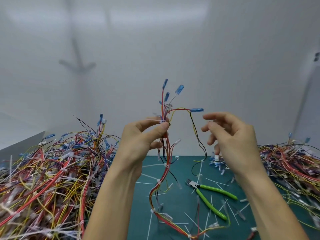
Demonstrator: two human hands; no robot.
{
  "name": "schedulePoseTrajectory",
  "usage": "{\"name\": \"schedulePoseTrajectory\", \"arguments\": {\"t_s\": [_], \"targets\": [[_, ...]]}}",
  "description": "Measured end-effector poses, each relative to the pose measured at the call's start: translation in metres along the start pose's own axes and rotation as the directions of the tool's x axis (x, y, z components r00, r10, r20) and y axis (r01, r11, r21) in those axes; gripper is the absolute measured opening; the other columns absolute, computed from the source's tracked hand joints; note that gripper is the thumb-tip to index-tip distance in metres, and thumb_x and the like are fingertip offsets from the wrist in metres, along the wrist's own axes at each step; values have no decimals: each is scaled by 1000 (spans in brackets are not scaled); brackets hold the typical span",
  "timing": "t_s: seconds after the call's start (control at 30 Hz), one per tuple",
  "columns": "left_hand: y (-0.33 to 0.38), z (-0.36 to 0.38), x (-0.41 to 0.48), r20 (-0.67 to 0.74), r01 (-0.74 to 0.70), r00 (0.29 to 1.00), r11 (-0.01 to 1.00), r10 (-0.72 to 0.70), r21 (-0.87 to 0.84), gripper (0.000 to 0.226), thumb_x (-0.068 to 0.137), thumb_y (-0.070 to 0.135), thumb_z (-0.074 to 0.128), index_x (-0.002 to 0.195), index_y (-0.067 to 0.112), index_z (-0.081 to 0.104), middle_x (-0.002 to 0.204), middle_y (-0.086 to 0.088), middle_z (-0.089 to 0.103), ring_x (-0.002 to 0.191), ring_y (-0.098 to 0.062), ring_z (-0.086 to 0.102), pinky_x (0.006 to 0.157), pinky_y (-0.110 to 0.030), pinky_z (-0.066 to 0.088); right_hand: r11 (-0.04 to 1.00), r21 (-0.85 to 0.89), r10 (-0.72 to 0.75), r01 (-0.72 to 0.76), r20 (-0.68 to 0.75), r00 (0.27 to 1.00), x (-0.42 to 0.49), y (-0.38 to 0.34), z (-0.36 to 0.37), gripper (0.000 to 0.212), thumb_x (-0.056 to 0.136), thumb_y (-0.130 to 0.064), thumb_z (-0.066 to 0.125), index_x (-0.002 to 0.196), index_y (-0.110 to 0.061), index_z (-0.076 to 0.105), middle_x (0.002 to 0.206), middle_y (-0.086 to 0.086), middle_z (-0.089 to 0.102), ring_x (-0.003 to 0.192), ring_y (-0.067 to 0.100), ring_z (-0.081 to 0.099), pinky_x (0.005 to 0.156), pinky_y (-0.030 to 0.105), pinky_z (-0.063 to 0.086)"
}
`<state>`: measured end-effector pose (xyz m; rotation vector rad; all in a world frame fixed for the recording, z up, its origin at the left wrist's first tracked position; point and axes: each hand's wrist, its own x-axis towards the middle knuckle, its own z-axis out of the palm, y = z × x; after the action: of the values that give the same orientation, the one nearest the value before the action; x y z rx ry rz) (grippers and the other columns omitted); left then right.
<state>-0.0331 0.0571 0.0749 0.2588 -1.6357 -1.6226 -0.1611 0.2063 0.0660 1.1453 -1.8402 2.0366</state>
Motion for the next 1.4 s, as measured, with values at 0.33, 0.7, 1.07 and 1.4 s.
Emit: {"name": "schedulePoseTrajectory", "arguments": {"t_s": [0.33,0.7,1.07,1.4], "targets": [[2,9,-2,-111,-65,992,997,61,-36,15,76,14,78,88,21,72,78,10,74,61,-6,66,45,-14,44,994,-83,96,-75,287,953,-4,-2,7,16,92,-17,67,94,-30,76,87,-10,78,75,11,75,76,32,60],[2,24,-5,-140,-101,985,995,99,-5,20,69,6,84,76,17,70,70,1,75,63,-4,68,54,-13,49,885,-463,-91,55,-55,994,-15,-7,24,40,90,-33,70,125,-23,54,111,-12,53,96,10,59,82,31,51],[4,31,-8,-186,-123,976,992,114,-38,21,71,4,83,70,20,69,61,5,72,54,1,63,50,-10,46,965,-242,136,-98,146,980,-17,-12,25,26,91,-41,66,72,-25,75,65,-9,72,55,7,70,67,41,62],[7,34,-13,66,-70,995,997,73,-45,17,77,-10,73,83,6,72,79,-5,76,73,-11,72,66,-17,55,993,-115,-32,38,48,998,-17,-6,30,23,92,-14,68,78,-29,78,69,-2,75,67,16,73,67,34,63]]}}
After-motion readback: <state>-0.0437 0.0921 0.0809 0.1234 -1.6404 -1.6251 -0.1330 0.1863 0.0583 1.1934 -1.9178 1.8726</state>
